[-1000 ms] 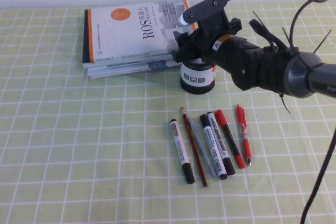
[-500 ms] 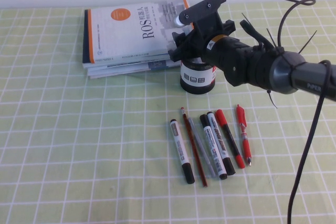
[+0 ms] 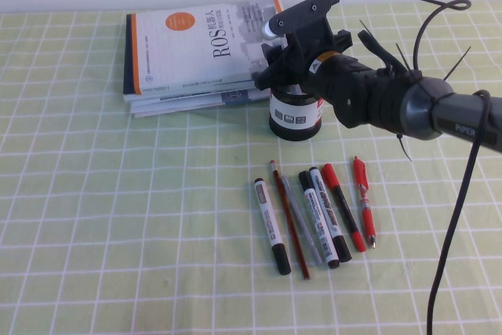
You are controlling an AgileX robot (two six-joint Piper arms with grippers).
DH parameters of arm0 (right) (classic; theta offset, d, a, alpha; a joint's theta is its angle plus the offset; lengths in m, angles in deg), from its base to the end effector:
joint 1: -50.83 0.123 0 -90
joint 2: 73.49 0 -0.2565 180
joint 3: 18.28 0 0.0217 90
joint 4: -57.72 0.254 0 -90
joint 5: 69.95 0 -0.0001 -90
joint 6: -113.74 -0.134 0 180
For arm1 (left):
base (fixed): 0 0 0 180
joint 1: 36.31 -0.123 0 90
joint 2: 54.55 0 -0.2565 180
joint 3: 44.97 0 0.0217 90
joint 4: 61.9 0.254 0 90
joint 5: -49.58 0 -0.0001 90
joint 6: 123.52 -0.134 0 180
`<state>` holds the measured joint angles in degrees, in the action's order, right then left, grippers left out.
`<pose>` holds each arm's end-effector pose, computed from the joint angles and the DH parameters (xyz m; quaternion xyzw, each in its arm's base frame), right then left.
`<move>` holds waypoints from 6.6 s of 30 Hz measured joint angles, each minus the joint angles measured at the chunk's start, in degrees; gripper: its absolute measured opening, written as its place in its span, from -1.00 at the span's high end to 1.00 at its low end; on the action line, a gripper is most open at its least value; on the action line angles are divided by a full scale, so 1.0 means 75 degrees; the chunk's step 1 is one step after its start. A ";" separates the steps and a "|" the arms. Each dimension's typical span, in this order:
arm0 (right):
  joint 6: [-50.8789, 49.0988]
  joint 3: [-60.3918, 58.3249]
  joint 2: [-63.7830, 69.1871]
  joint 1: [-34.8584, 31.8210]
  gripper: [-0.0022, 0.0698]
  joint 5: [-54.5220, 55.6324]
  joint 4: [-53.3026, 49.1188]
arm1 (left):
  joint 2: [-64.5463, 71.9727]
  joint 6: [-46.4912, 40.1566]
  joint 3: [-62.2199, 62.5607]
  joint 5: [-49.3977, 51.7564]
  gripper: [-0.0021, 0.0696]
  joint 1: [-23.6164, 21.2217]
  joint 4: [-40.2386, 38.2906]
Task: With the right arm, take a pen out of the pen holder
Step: 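Take a marker out of the pen holder and lay it on the table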
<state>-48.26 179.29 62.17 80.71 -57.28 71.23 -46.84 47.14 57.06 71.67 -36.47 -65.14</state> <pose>0.4773 0.2663 0.1654 -0.2229 0.7655 0.1110 0.5933 0.1250 -0.0025 0.1573 0.0498 0.8061 0.0248 0.5891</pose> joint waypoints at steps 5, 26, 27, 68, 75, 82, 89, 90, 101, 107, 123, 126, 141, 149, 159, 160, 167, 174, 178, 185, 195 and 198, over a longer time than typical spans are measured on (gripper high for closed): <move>0.0000 0.0000 0.0012 0.0000 0.33 0.0035 0.0005 | 0.0000 0.0000 0.0000 0.0000 0.96 0.0000 0.0000; 0.0000 0.0000 -0.0503 0.0000 0.72 -0.0311 0.0089 | 0.0000 0.0000 0.0000 0.0000 0.96 0.0000 0.0000; 0.0000 0.0000 -0.0633 0.0000 0.72 -0.0368 0.0089 | 0.0000 0.0000 0.0000 0.0000 0.96 0.0000 0.0000; -0.4090 -0.3015 -0.3860 0.0000 0.72 -0.6176 -0.0683 | 0.0000 0.0000 0.0000 0.0000 0.96 0.0000 0.0000; -0.4167 -0.3020 -0.3470 0.0181 0.72 -0.5946 -0.0419 | 0.0000 0.0000 0.0000 0.0000 0.96 0.0000 0.0000; -0.4167 -0.2916 -0.3305 0.0814 0.72 -0.5331 -0.0143 | 0.0000 0.0000 0.0000 0.0000 0.96 0.0000 0.0000; -0.4167 -0.2043 -0.2450 0.1279 0.72 -0.5426 -0.0056 | 0.0000 0.0000 0.0000 0.0000 0.96 0.0000 0.0000; -0.4167 -0.1894 -0.2307 0.1315 0.72 -0.5424 -0.0056 | 0.0000 0.0000 0.0000 0.0000 0.96 0.0000 0.0000; -0.4167 -0.1106 -0.1123 0.1313 0.72 -0.5176 -0.0023 | 0.0000 0.0000 0.0000 0.0000 0.96 0.0000 0.0000; -0.4173 -0.1070 -0.0954 0.1313 0.72 -0.4898 0.0023 | 0.0000 0.0000 0.0000 0.0000 0.96 0.0000 0.0000; -0.4190 -0.1023 -0.0918 0.1313 0.37 -0.5235 0.0023 | 0.0000 0.0000 0.0000 0.0000 0.96 0.0000 0.0000; -0.4190 -0.1023 -0.0918 0.1313 0.31 -0.5255 0.0006 | 0.0000 0.0000 0.0000 0.0000 0.96 0.0000 0.0000; -0.4238 -0.2156 -0.4161 0.1313 0.80 -0.6343 -0.1551 | 0.0000 0.0000 0.0000 0.0000 0.96 0.0000 0.0000; -0.4238 -0.4176 -0.7203 0.1313 0.97 -0.6474 -0.2062 | 0.0000 0.0000 0.0000 0.0000 0.96 0.0000 0.0000; -0.4238 -0.5866 -0.9683 0.1313 0.97 -0.8087 -0.1561 | 0.0000 0.0000 0.0000 0.0000 0.96 0.0000 0.0000; -0.4238 -0.5880 -0.9780 0.1313 0.97 -0.8411 -0.1523 | 0.0000 0.0000 0.0000 0.0000 0.96 0.0000 0.0000; -0.4238 -0.5880 -0.9922 0.1313 0.97 -0.9787 -0.1355 | 0.0000 0.0000 0.0000 0.0000 0.96 0.0000 0.0000; -0.4200 -0.6069 -1.0162 0.0969 0.97 -0.9189 -0.1914 | 0.0000 0.0000 0.0000 0.0000 0.96 0.0000 0.0000; -0.3545 -0.6922 -1.0852 -0.0241 0.97 -0.7694 -0.1476 | 0.0000 0.0000 0.0000 0.0000 0.96 0.0000 0.0000; -0.1357 -0.9571 -1.2587 -0.2413 0.97 -0.4762 0.0829 | 0.0000 0.0000 0.0000 0.0000 0.96 0.0000 0.0000; -0.0881 -1.1560 -1.5187 -0.3508 0.97 -0.4091 0.1311 | 0.0000 0.0000 0.0000 0.0000 0.96 0.0000 0.0000; -0.0847 -1.1901 -1.5923 -0.3540 0.97 -0.3791 0.0991 | 0.0000 0.0000 0.0000 0.0000 0.96 0.0000 0.0000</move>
<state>-54.62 90.03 -57.25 54.16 -85.71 78.66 -46.84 47.14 57.06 71.67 -36.47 -65.14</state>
